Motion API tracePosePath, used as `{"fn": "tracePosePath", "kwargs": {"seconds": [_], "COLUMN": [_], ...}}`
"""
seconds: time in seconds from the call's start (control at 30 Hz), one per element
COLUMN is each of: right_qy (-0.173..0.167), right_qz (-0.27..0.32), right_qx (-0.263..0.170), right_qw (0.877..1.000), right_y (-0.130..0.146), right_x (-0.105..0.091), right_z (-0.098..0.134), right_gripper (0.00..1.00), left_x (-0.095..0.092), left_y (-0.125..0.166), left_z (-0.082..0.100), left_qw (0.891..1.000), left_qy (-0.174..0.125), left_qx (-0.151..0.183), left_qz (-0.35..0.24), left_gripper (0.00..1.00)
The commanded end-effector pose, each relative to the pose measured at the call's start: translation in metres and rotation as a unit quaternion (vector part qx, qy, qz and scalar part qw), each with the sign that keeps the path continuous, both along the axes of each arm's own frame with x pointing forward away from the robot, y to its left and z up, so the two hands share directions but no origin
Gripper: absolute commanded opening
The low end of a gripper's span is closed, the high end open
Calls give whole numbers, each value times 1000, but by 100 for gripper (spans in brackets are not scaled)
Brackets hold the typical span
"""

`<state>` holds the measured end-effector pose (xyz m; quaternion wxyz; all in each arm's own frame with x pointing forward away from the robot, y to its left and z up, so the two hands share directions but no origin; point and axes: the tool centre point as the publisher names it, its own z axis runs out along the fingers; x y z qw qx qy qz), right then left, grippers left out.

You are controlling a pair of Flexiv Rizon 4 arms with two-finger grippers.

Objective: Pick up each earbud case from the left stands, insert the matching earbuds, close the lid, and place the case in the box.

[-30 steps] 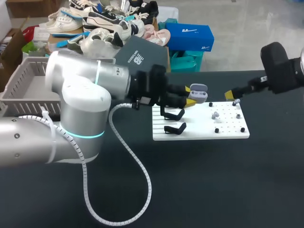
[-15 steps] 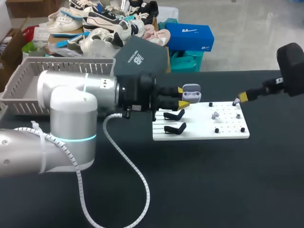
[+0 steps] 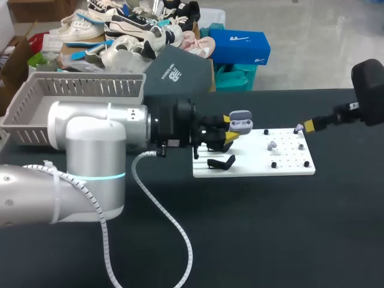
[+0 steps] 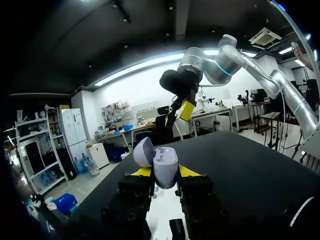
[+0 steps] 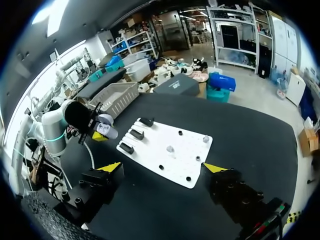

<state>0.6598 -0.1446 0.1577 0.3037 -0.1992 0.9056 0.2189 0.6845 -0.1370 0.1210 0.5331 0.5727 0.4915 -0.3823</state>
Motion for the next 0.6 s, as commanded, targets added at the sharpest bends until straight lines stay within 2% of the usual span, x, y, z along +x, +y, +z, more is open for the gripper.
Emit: {"fn": "tracePosePath", "kwargs": {"seconds": [0.03, 0.3, 0.47, 0.6], "right_qy": [-7, -1, 15, 22], "right_qz": [-33, -58, -63, -46], "right_qx": [-34, -113, -167, -207], "right_qw": [999, 992, 984, 977], "right_y": [-3, -15, -21, -24], "right_x": [-5, 6, 27, 42], "right_z": [2, -4, -18, -28], "right_gripper": [100, 100, 100, 100], "left_x": [-1, -1, -1, -1], "left_y": [-1, -1, -1, -1], "left_z": [-1, -1, -1, -1], "left_qw": [1000, 1000, 1000, 1000], "left_qy": [-2, -2, -2, -2], "left_qx": [-2, -2, -2, -2], "left_qz": [5, 5, 5, 5], "left_gripper": [0, 0, 0, 0]}}
